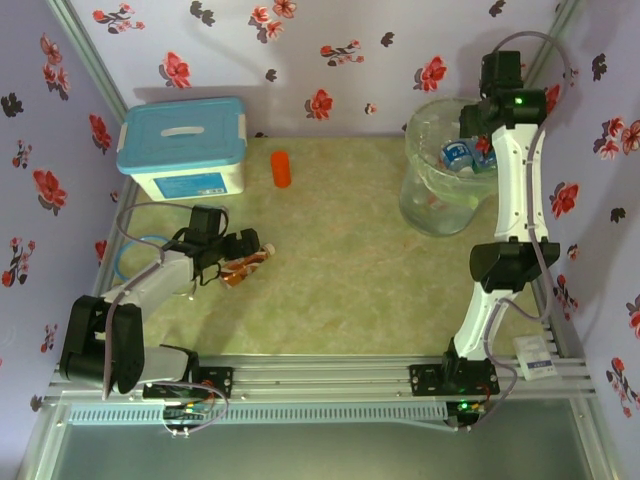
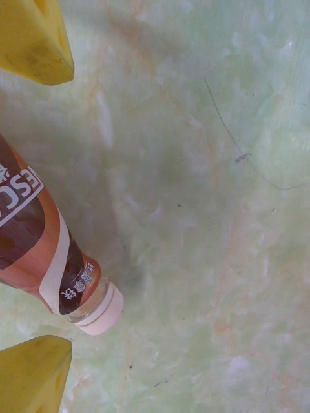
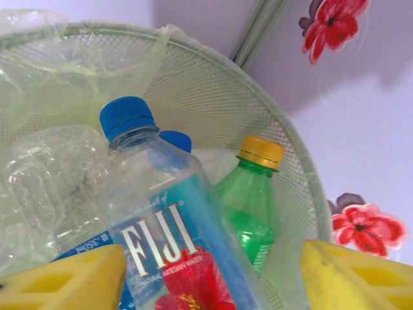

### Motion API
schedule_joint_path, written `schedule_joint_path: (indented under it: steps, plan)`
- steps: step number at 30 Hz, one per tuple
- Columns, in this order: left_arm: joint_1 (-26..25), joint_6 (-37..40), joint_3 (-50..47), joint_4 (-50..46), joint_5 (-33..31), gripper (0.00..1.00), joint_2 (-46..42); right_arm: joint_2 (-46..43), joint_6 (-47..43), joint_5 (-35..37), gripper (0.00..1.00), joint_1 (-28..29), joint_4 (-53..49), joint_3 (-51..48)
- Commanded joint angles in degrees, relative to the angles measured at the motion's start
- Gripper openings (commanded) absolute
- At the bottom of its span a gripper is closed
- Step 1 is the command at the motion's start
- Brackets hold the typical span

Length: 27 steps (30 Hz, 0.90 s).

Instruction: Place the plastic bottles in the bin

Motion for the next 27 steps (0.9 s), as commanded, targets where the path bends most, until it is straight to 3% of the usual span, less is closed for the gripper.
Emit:
schedule_joint_path:
  steps: [1, 3, 14, 20, 27]
  plan:
    - [0.3, 0.2, 0.2, 0.6, 0.5, 1.00, -0.2, 0.5, -0.5, 3.2, 0.56, -0.5, -0.4, 0.4]
    - [0.3, 0.4, 0.0, 0.4, 0.5, 1.00, -0.5, 1.1, 0.2, 1.2, 0.48, -1.3, 0.1, -0.4]
    - [0.3, 4.9, 1.9, -4.9, -1.4, 1.00, -0.2, 1.4, 2.4, -7.2, 0.41, -2.1, -0.5, -8.1]
    - [0.4, 7.8, 3.1, -8.7, -1.3, 1.00, -0.5, 1.5, 4.7, -12.5, 0.40, -2.8, -2.0, -6.7]
    - [0.3, 9.3, 4.0, -12.9, -0.3, 1.00, -1.3, 1.1, 7.2, -12.2, 0.45, -2.9, -7.6, -0.4]
